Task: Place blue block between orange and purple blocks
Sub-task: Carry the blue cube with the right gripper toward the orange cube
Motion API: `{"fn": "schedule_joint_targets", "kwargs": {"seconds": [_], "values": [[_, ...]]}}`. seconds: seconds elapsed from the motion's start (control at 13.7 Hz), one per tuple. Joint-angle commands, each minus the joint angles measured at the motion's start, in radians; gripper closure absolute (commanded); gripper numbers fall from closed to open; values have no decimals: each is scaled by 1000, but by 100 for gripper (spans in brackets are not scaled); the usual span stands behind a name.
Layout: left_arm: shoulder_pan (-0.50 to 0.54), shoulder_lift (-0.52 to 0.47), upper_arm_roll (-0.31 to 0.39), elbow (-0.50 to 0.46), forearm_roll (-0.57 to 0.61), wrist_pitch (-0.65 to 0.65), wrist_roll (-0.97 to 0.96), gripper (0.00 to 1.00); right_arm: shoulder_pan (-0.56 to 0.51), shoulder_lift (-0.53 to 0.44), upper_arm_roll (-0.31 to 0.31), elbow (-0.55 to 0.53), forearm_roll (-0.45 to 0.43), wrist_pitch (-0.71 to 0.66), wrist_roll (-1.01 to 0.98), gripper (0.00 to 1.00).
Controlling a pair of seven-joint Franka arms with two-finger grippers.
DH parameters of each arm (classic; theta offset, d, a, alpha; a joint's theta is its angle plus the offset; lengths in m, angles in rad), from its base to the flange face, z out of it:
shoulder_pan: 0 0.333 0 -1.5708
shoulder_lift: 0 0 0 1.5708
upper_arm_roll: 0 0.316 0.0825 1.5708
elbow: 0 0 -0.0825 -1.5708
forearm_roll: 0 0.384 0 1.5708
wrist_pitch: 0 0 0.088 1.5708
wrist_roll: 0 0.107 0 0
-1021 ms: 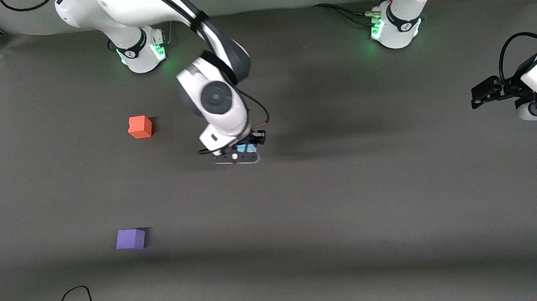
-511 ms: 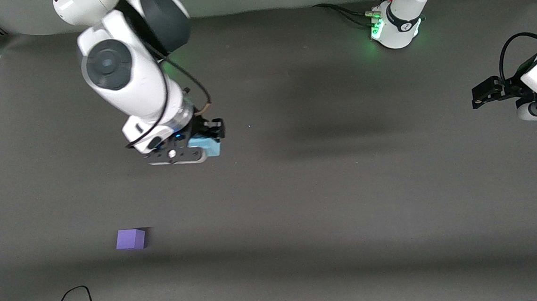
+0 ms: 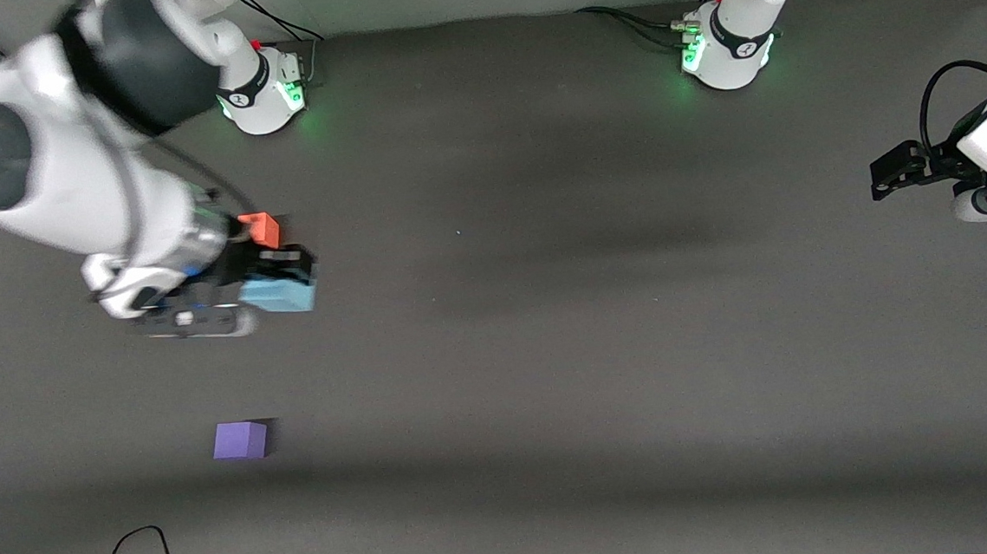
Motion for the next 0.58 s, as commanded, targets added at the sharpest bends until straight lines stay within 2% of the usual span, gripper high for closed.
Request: {"fn": "schedule_joint_targets", "kwargs": {"seconds": [0.0,0.07,0.15,0.22,0.36,0.51], "values": [[-4,-6,4,6,-3,3,10,0,-364,-89,308,-84,-100,-36,-166,56],[-2,-6,4,6,-3,3,10,0,-496,-95,391,-101,-104,-41,-240,56],[-2,-6,4,6,-3,3,10,0,-560,-95,418,-104,-104,-43,-294,56],[-2,-6,7,6,-3,4,9,0,-569,-95,405,-106,-105,-43,-346,56],[-2,-6,7,6,-3,4,7,0,-568,-95,339,-112,-99,-44,-406,56],[-2,-5,7,4,-4,4,4,0,-568,-84,320,-137,-96,-28,-423,56]]}}
